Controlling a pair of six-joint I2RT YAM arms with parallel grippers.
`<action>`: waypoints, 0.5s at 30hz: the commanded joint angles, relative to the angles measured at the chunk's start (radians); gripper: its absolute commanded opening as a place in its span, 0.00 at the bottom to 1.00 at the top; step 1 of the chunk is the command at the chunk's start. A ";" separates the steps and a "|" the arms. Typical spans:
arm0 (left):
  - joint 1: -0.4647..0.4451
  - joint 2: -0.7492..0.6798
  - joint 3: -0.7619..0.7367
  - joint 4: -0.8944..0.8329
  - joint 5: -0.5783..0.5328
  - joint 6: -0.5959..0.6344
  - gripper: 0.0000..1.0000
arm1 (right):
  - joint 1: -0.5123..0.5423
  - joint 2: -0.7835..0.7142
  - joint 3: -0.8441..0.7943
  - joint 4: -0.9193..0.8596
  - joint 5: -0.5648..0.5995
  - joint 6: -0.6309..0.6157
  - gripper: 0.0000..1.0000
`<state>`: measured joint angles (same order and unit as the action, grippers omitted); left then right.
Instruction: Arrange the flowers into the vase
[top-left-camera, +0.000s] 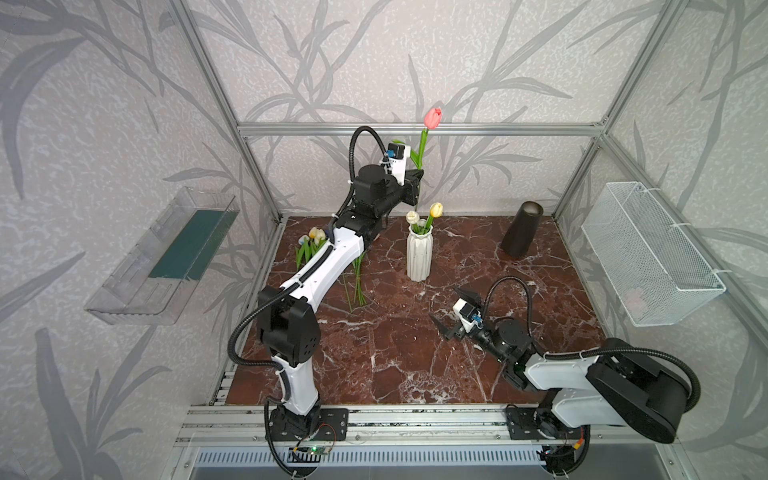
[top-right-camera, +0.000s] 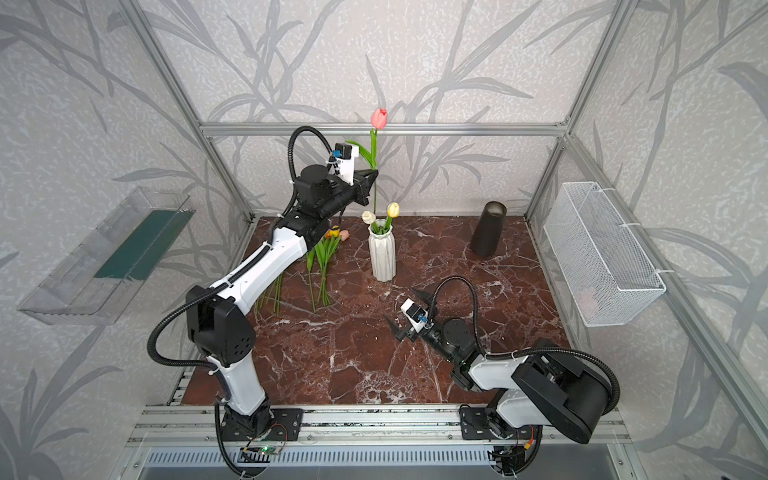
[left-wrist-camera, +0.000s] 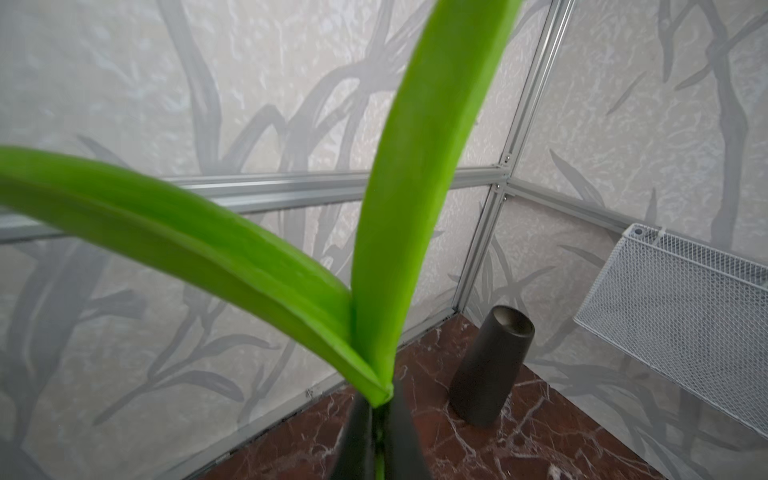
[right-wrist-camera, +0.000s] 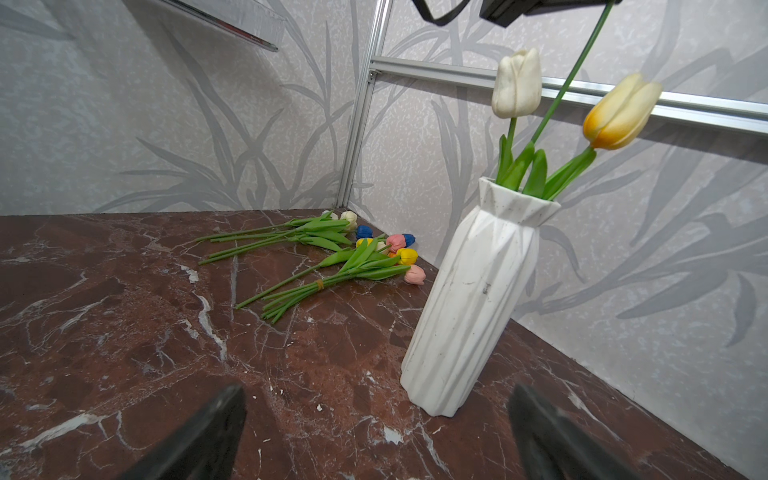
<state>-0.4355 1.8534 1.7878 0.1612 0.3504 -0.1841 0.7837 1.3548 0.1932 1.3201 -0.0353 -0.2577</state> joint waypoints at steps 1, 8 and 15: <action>0.004 -0.027 0.018 -0.028 0.073 -0.049 0.00 | 0.006 -0.001 0.002 0.042 -0.006 0.001 0.99; 0.006 -0.046 -0.031 0.035 0.109 -0.094 0.00 | 0.006 0.014 0.000 0.056 -0.003 0.001 0.99; 0.003 -0.053 -0.041 -0.011 0.074 -0.048 0.00 | 0.006 0.005 -0.003 0.056 0.002 -0.002 0.99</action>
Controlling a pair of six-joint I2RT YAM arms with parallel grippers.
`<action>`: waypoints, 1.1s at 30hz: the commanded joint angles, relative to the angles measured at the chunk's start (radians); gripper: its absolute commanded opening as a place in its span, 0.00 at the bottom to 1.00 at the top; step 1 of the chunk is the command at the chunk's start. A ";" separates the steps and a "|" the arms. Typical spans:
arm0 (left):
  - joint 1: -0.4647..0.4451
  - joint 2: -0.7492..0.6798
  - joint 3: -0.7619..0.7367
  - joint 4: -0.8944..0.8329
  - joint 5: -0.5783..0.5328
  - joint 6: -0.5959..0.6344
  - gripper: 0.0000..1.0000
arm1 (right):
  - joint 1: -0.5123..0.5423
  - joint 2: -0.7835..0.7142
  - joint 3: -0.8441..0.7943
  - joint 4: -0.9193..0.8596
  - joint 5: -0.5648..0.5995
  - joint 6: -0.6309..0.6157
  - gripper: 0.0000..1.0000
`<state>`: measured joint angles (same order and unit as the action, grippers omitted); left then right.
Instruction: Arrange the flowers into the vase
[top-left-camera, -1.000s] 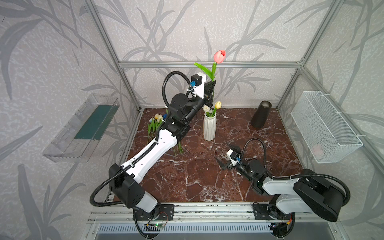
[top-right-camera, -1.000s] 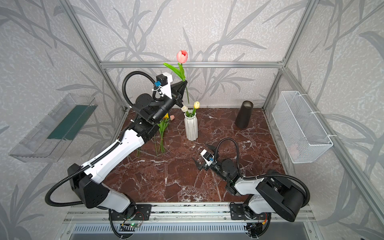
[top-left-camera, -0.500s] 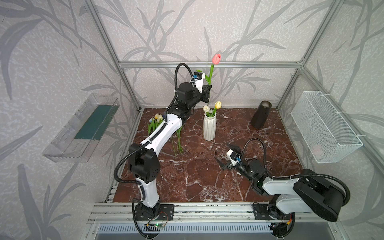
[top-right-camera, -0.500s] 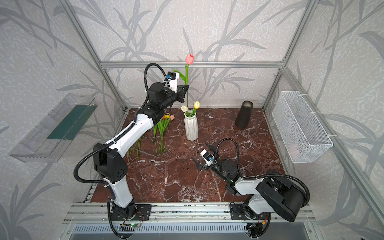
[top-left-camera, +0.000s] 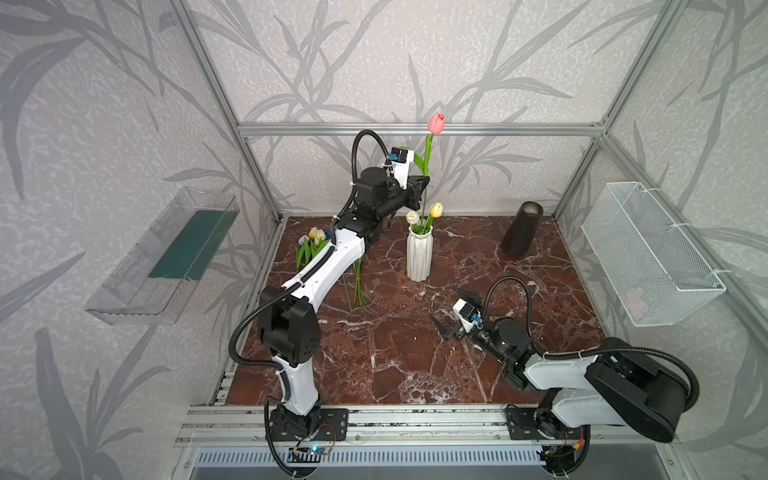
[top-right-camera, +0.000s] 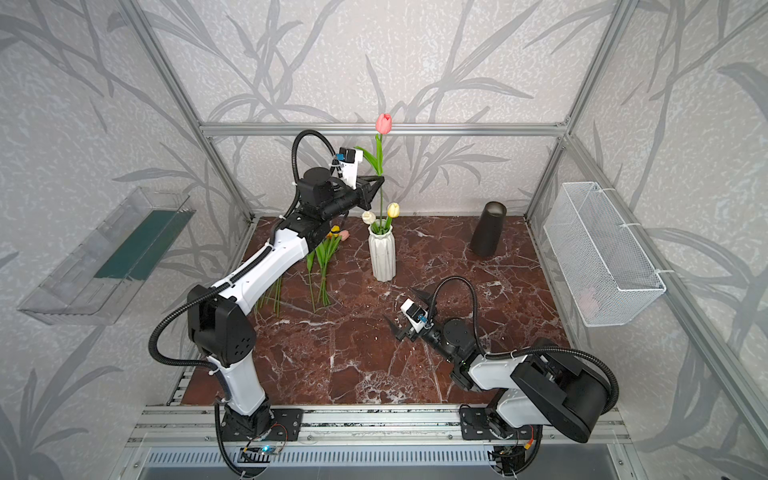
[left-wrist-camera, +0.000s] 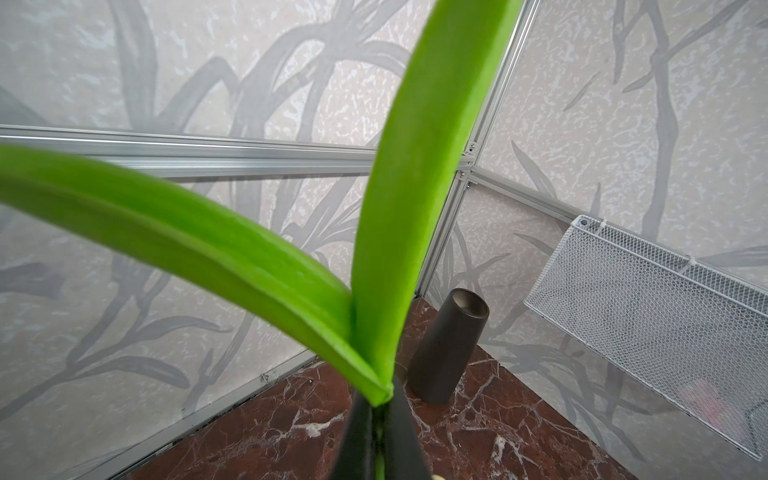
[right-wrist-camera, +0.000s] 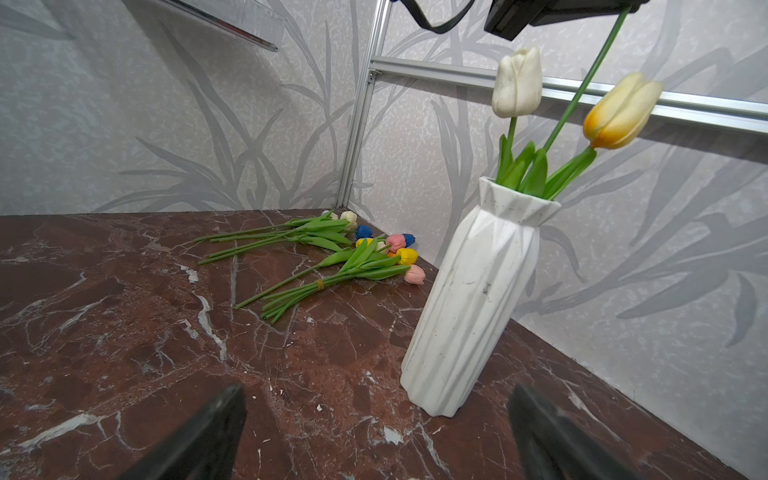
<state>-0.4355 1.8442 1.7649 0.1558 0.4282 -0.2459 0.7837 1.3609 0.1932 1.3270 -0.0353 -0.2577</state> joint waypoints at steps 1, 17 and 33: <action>0.004 -0.045 -0.029 -0.005 -0.013 0.016 0.00 | 0.006 -0.005 -0.003 0.048 0.002 -0.002 0.99; 0.003 -0.089 -0.192 0.105 0.019 0.015 0.14 | 0.006 -0.005 -0.001 0.041 0.000 -0.005 0.99; -0.003 -0.185 -0.284 0.200 0.020 0.058 0.07 | 0.006 0.004 -0.001 0.048 0.003 -0.003 0.99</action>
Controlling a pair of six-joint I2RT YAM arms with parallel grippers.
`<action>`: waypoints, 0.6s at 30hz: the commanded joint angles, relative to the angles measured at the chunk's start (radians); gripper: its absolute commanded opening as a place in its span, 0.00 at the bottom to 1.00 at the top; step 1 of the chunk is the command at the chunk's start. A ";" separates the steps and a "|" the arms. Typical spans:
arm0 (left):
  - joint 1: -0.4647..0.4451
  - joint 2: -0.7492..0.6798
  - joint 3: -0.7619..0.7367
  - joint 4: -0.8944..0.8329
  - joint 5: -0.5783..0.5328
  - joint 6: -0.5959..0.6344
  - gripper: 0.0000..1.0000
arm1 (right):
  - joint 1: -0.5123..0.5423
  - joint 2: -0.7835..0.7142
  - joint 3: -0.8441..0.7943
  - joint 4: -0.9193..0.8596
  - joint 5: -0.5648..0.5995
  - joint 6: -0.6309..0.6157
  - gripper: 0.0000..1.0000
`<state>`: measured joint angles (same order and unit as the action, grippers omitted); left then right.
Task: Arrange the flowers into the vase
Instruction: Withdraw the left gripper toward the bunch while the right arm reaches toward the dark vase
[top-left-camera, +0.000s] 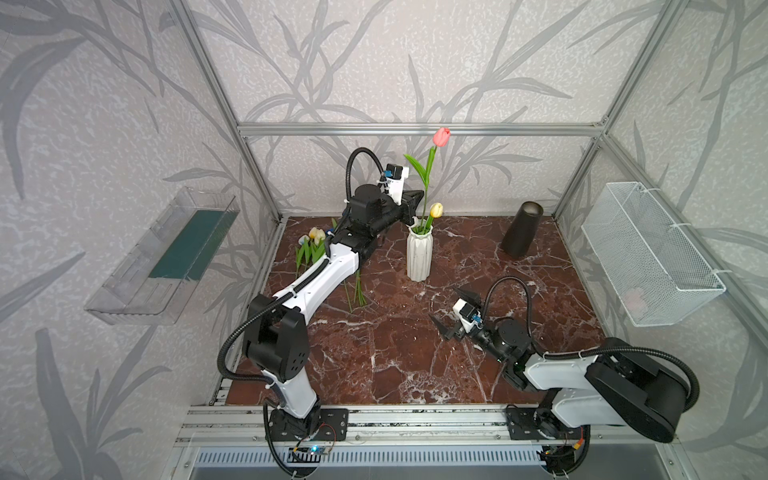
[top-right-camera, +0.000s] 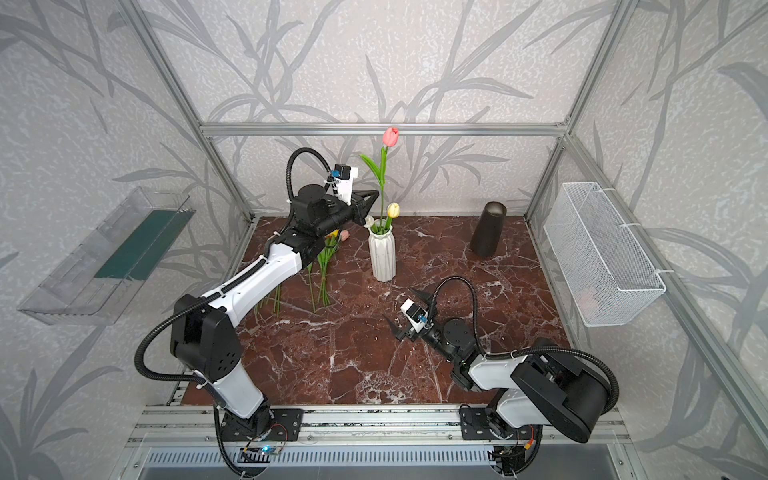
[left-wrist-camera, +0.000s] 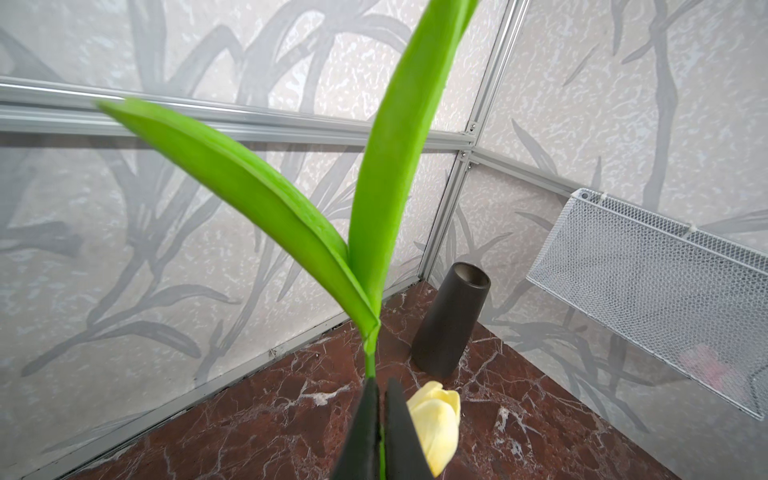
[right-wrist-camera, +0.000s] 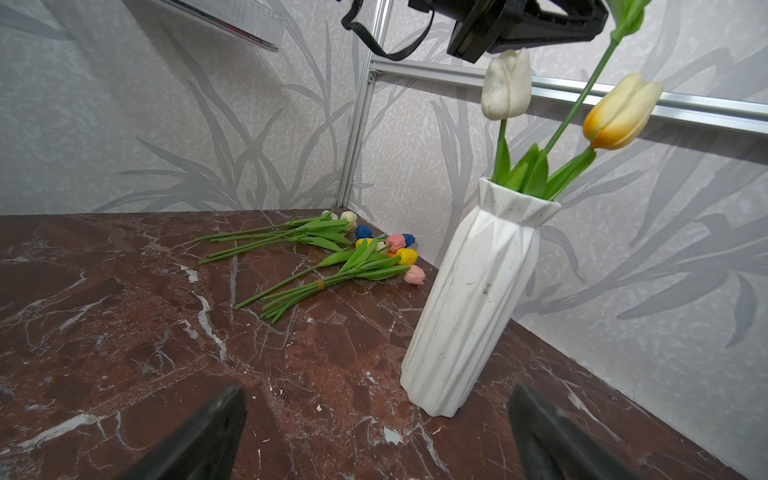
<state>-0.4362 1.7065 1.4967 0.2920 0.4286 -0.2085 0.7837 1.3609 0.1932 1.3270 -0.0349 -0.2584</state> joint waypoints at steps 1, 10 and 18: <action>-0.003 -0.050 -0.015 0.063 0.022 0.021 0.05 | 0.006 0.006 -0.001 0.050 0.004 -0.002 0.99; -0.007 -0.112 -0.056 0.050 -0.002 0.031 0.02 | 0.006 -0.004 -0.001 0.036 0.014 -0.007 0.99; -0.007 -0.330 -0.270 0.086 -0.092 0.056 0.09 | -0.083 -0.200 0.198 -0.502 0.134 0.119 0.99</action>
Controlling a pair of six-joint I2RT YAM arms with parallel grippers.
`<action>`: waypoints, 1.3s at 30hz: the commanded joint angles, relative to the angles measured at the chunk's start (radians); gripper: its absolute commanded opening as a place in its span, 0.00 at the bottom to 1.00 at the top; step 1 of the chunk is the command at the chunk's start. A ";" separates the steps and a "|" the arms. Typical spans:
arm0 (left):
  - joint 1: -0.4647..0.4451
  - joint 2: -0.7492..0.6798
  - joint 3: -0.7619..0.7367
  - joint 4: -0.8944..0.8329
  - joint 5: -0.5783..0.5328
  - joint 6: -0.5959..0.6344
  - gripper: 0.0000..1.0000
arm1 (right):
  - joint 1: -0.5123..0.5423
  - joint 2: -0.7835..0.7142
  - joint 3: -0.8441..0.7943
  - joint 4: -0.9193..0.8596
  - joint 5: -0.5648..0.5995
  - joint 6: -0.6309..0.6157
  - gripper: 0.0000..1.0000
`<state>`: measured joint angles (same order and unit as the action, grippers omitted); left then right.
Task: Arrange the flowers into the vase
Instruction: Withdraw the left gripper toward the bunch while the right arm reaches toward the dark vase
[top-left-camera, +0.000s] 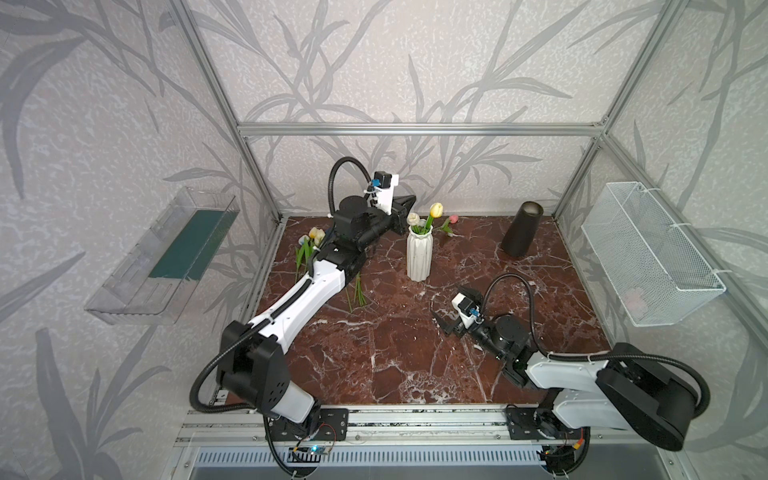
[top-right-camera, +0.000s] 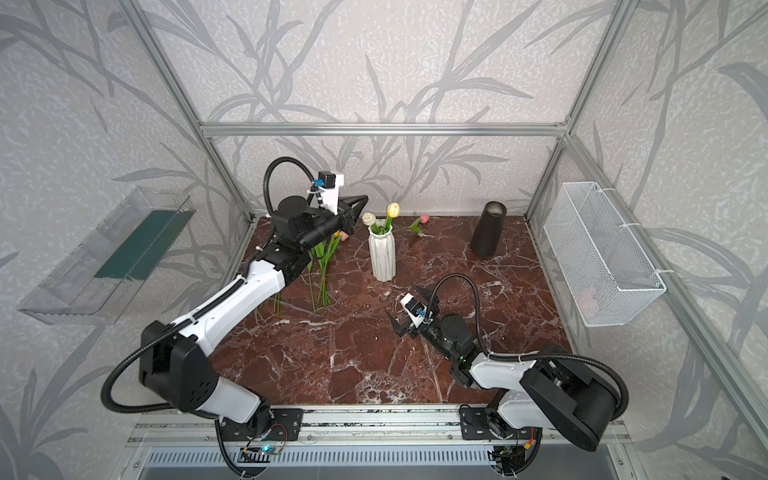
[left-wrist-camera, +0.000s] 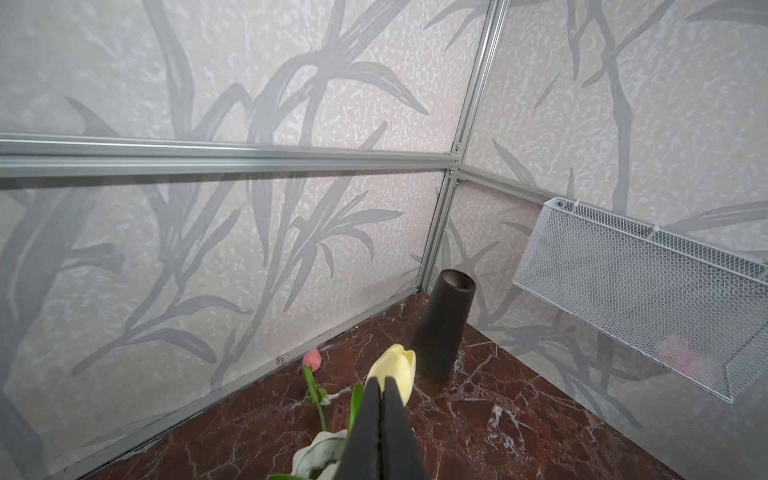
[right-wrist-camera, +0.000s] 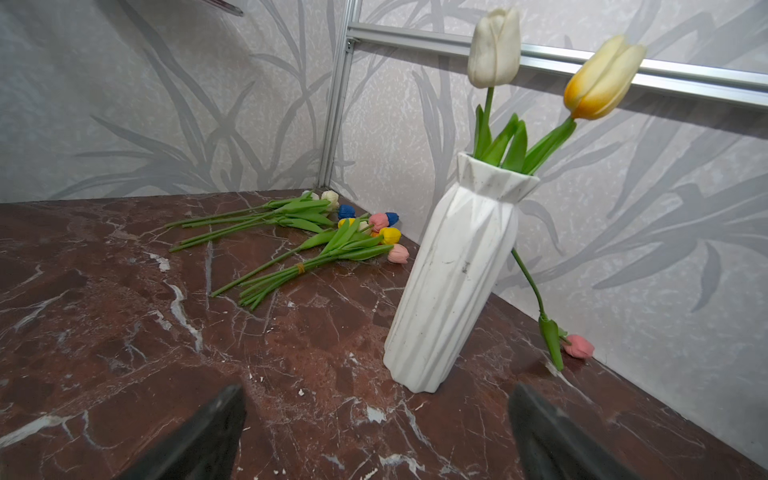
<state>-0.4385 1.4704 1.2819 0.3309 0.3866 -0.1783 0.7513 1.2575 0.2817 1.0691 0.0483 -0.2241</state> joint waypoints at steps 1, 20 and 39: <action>-0.005 -0.125 -0.084 0.040 -0.068 0.032 0.09 | -0.081 -0.131 0.146 -0.312 0.067 0.124 0.99; -0.003 -0.339 -0.518 0.039 -0.267 -0.006 0.19 | -0.596 0.597 0.991 -0.857 -0.562 1.271 0.83; -0.003 -0.348 -0.546 0.037 -0.240 0.005 0.24 | -0.501 0.906 1.111 -0.556 -0.598 1.685 0.93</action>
<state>-0.4385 1.1252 0.7376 0.3519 0.1329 -0.1757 0.2401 2.1418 1.3445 0.4416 -0.5343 1.3983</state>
